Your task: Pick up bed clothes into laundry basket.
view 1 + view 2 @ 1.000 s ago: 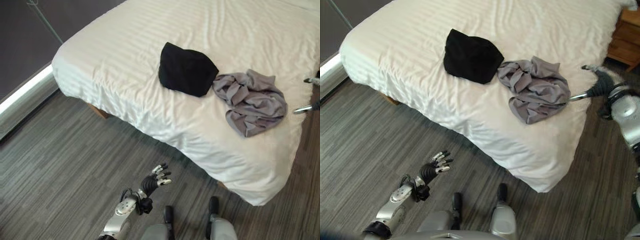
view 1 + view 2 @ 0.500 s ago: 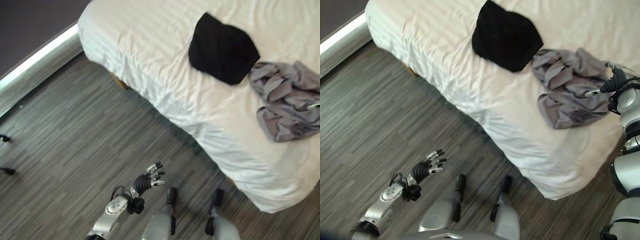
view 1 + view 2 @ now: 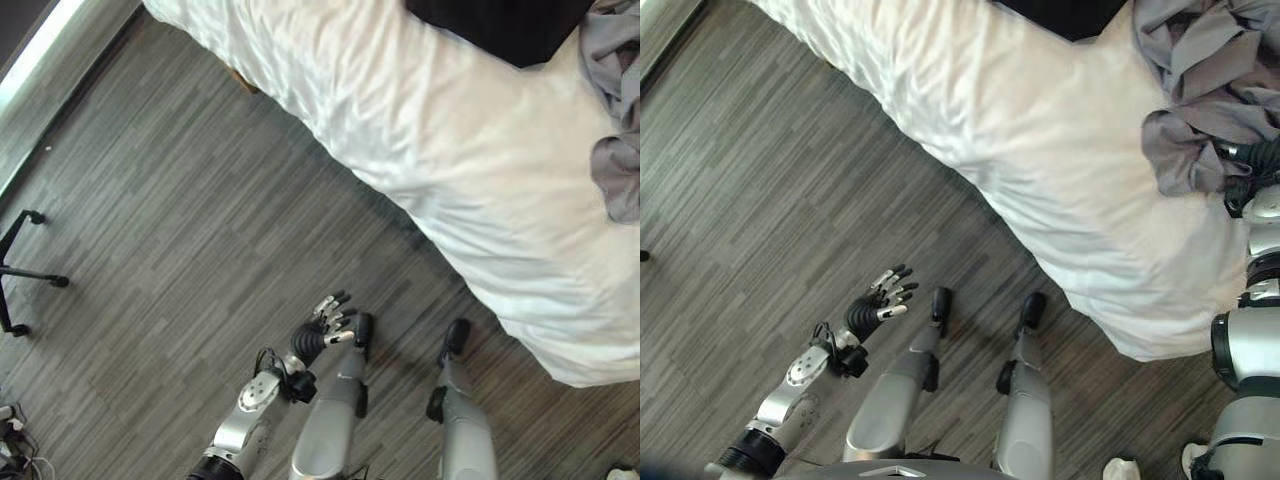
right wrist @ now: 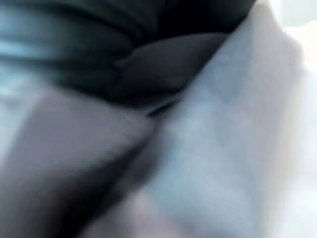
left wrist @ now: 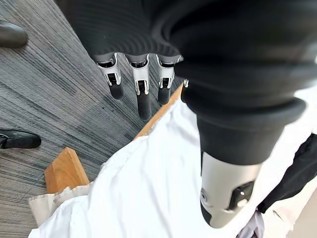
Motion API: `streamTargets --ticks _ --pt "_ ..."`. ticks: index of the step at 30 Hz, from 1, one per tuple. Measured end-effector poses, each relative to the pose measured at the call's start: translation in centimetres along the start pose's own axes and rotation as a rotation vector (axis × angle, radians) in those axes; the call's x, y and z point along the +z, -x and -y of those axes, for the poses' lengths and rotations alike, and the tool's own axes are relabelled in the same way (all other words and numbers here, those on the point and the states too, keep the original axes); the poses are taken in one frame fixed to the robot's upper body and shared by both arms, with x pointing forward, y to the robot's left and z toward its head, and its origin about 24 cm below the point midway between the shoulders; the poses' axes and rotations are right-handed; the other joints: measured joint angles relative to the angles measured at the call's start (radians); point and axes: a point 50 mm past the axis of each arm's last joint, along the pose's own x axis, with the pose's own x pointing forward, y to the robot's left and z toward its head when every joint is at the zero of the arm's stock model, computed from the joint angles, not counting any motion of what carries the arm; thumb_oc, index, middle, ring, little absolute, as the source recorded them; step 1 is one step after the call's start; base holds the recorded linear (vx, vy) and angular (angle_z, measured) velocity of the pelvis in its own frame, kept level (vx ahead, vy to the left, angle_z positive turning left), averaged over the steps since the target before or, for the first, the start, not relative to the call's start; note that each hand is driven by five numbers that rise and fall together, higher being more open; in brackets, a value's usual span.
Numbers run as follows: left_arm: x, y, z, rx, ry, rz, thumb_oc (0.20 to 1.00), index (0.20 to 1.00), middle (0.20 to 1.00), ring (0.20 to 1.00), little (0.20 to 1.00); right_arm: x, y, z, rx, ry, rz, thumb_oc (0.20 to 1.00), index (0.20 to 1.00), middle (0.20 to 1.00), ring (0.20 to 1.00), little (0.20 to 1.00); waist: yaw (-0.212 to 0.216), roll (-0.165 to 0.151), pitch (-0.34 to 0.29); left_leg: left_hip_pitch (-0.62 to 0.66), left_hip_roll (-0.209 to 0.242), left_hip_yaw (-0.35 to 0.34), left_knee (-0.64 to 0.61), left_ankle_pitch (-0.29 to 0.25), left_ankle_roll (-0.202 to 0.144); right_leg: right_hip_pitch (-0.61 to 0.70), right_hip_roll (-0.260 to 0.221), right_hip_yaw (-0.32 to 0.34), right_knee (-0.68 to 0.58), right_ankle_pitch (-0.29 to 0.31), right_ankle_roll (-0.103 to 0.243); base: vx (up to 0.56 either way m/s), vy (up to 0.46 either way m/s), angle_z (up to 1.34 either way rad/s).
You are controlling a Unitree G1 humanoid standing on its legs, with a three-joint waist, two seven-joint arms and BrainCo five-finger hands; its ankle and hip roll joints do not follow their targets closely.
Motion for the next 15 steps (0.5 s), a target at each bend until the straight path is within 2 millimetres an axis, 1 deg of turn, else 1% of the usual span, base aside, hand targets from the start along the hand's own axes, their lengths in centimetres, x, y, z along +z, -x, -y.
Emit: streamTargets --ticks 2,3,4,6,8,10,11,13,14,15 --pt "0.4 -0.3 -0.1 0.015 -0.005 0.021 1.0 1.0 1.0 1.0 1.0 0.9 0.2 -0.8 -0.006 -0.213 0.036 0.2 0.2 0.2 0.2 0.2 -0.027 -0.001 0.0 0.004 0.005 0.006 0.0 0.0 -0.001 0.002 0.006 0.003 0.0 0.002 -0.003 0.01 0.001 -0.1" --pt "0.6 -0.5 -0.1 0.024 -0.008 0.026 1.0 1.0 1.0 1.0 1.0 1.5 0.5 -1.7 0.007 -0.334 0.064 0.2 0.2 0.2 0.2 0.2 -0.045 -0.004 0.002 0.009 0.008 0.008 0.0 -0.001 -0.001 0.005 0.01 0.004 0.0 0.002 -0.004 0.0 -0.011 -0.09" --pt "0.8 -0.6 -0.1 0.029 -0.01 0.032 1.0 1.0 1.0 1.0 1.0 2.0 1.1 -2.6 0.033 -0.447 0.1 0.2 0.2 0.2 0.2 0.2 -0.055 -0.006 0.003 0.015 0.011 0.014 0.0 -0.001 -0.002 0.008 0.013 0.007 0.0 0.002 -0.005 -0.02 -0.019 -0.13" --pt "1.2 -0.8 -0.2 0.035 -0.014 0.053 1.0 1.0 1.0 1.0 1.0 2.7 1.9 -3.9 0.099 -0.551 0.143 0.2 0.2 0.2 0.2 0.2 -0.078 -0.011 0.006 0.023 0.015 0.026 -0.001 -0.002 -0.003 0.011 0.017 0.018 0.0 0.002 -0.005 0.0 -0.014 -0.17" --pt "1.2 -0.7 -0.5 0.051 -0.014 0.057 1.0 1.0 1.0 1.0 1.0 3.8 2.2 -4.5 0.157 -0.588 0.183 0.2 0.2 0.2 0.2 0.2 -0.099 -0.014 0.008 0.034 0.019 0.032 -0.001 -0.005 -0.008 0.019 0.021 0.021 0.0 0.003 -0.005 0.0 -0.006 -0.11" --pt "1.2 -0.7 -0.6 0.063 -0.014 0.057 1.0 1.0 1.0 1.0 1.0 4.2 2.8 -5.3 0.218 -0.618 0.199 0.2 0.2 0.2 0.2 0.2 -0.102 -0.021 0.013 0.055 0.028 0.037 -0.001 -0.01 -0.014 0.037 0.029 0.023 0.0 -0.001 -0.005 0.01 -0.001 -0.07" --pt "1.2 -0.6 -0.7 0.068 -0.015 0.058 1.0 1.0 1.0 1.0 1.0 4.3 3.1 -5.7 0.235 -0.656 0.202 0.2 0.2 0.2 0.2 0.2 -0.103 -0.026 0.016 0.061 0.03 0.036 -0.001 -0.012 -0.016 0.043 0.032 0.023 0.0 -0.002 -0.007 0.02 -0.004 -0.05" --pt "1.0 -0.5 -1.0 0.086 -0.015 0.057 1.0 1.0 1.0 1.0 1.0 4.9 4.0 -7.3 0.282 -0.766 0.203 0.2 0.2 0.2 0.2 0.2 -0.103 -0.035 0.021 0.072 0.035 0.042 -0.002 -0.014 -0.019 0.052 0.038 0.027 0.0 -0.011 -0.007 0.02 -0.008 -0.08" --pt "0.9 -0.5 -1.1 0.099 -0.013 0.052 1.0 1.0 1.0 1.0 1.0 5.5 5.2 -9.1 0.332 -0.912 0.203 0.2 0.2 0.2 0.2 0.2 -0.103 -0.044 0.027 0.082 0.04 0.046 -0.002 -0.016 -0.021 0.059 0.043 0.033 0.0 -0.011 -0.006 0.01 -0.007 -0.1" --pt "0.6 -0.5 -1.1 0.11 -0.004 0.048 1.0 1.0 1.0 1.0 1.0 6.1 7.9 -12.5 0.429 -1.165 0.158 0.2 0.2 0.2 0.2 0.2 -0.105 -0.046 0.028 0.1 0.045 0.047 -0.002 -0.022 -0.03 0.076 0.048 0.034 0.0 -0.013 -0.011 0.03 -0.002 -0.08"
